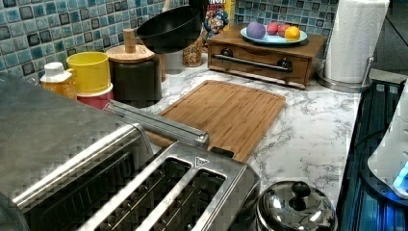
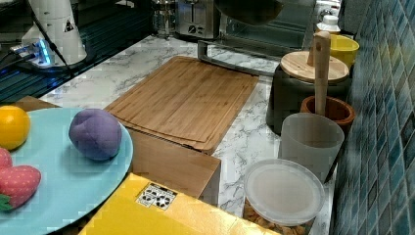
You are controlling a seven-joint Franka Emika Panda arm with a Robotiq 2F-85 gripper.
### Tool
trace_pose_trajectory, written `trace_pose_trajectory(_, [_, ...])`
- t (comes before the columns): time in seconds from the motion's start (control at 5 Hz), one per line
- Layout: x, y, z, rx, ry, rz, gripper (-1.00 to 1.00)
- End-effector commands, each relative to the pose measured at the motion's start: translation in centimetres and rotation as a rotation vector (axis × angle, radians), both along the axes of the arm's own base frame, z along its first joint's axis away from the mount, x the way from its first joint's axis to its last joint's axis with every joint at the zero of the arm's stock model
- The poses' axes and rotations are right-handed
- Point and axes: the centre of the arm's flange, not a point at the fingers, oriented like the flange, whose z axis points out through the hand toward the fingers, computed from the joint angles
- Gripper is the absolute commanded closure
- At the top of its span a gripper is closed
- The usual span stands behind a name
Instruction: Put the bowl on the board.
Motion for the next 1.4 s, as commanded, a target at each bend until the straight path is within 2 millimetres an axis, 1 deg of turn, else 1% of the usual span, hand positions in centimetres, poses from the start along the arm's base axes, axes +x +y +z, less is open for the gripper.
trace_pose_trajectory(0.2, [0.0,0.2,0.0,0.0,-0.001,0.003,1.0])
trace_pose_trajectory(0.4, [-1.2,-2.4,-0.3,0.043,-0.051,-0.128,1.0])
trace_pose_trajectory(0.6, [-3.0,-5.8,-1.6,0.067,-0.105,-0.262,1.0])
trace_pose_trajectory(0.8, [-5.7,-8.7,-2.5,0.089,-0.202,-0.396,1.0])
trace_pose_trajectory(1.0, [-7.7,-11.0,-3.7,0.085,-0.227,-0.477,1.0])
trace_pose_trajectory(1.4, [-9.7,-13.5,-6.3,0.062,-0.199,-0.605,1.0])
